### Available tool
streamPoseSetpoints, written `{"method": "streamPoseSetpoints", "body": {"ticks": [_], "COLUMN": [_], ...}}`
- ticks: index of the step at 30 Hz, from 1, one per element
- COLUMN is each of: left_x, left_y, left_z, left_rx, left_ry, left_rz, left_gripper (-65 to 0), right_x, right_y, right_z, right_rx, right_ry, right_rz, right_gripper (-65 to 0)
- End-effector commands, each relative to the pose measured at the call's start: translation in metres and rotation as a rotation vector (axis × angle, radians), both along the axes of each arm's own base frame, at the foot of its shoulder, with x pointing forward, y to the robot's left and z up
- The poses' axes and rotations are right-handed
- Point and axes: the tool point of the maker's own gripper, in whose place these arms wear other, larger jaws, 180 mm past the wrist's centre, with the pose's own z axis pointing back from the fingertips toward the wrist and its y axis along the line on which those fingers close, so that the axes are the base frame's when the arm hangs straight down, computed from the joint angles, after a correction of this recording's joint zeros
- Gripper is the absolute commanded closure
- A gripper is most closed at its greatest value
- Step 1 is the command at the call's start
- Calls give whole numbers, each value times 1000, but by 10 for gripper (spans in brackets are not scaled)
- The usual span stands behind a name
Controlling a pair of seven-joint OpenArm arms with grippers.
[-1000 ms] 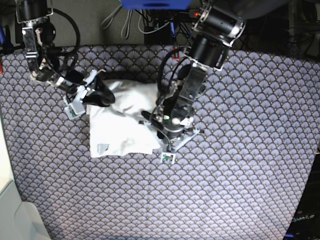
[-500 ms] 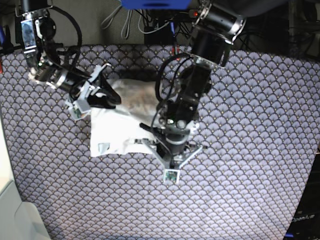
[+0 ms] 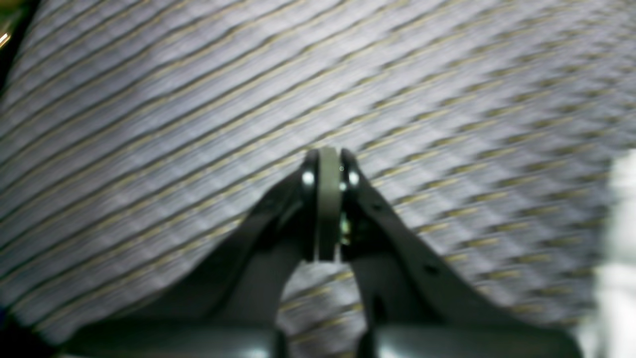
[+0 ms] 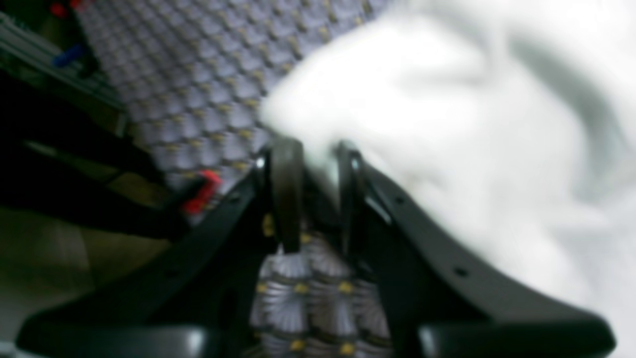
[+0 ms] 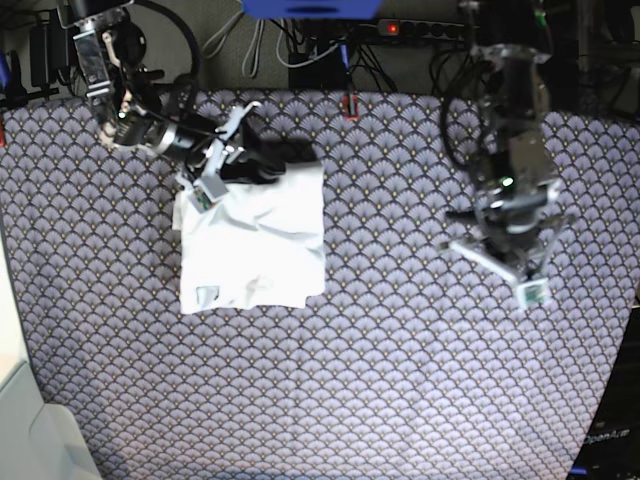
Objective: Fold the T-shirt properly
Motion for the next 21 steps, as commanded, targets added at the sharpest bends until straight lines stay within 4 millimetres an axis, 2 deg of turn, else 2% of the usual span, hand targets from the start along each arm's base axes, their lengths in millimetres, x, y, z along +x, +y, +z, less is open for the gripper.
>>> {"method": "streamPoseSetpoints", "body": {"ticks": [1, 5, 8, 10, 13, 15, 19, 21], "left_x": [-2, -39, -58, -65, -73, -74, -84, -93], "left_y": [15, 61, 84, 92, 96, 99, 99, 98], "left_z": [14, 8, 3, 1, -3, -2, -10, -17], "left_rx": [36, 84, 98, 103, 112, 135, 144, 150], "left_ry": [-46, -9, 16, 28, 47, 58, 92, 125], "left_rz": [20, 131, 199, 221, 226, 213, 204, 187], "left_gripper": [-5, -5, -5, -5, -5, -5, -5, -5], "right_x": [13, 17, 17, 15, 9, 4, -2, -7], "right_y": [2, -4, -6, -5, -1, -1, -22, -36], "right_z": [16, 5, 1, 1, 13, 30, 56, 59], "right_rx": [50, 39, 36, 37, 46, 40, -2, -30], "right_ry": [-49, -21, -10, -10, -40, -89, -163, -170], "right_rz": [-12, -26, -32, -30, -17, 6, -11, -28], "right_gripper": [-119, -119, -119, -119, -119, -119, -117, -115]}}
